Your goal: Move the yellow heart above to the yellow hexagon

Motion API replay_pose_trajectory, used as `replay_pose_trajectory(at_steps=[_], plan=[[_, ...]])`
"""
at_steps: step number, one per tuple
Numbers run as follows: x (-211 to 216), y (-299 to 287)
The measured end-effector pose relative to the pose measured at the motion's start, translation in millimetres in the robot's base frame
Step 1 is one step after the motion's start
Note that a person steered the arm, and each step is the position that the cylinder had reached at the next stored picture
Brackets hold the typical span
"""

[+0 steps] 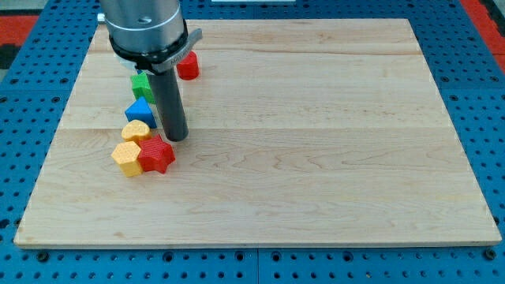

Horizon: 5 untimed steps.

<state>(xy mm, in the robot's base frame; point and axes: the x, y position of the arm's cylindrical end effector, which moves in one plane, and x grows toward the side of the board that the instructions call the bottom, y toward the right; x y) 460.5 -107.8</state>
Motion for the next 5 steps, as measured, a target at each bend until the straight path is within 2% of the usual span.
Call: replay_pose_trajectory(at_steps=[3, 5], plan=[[5, -23], [-7, -18]])
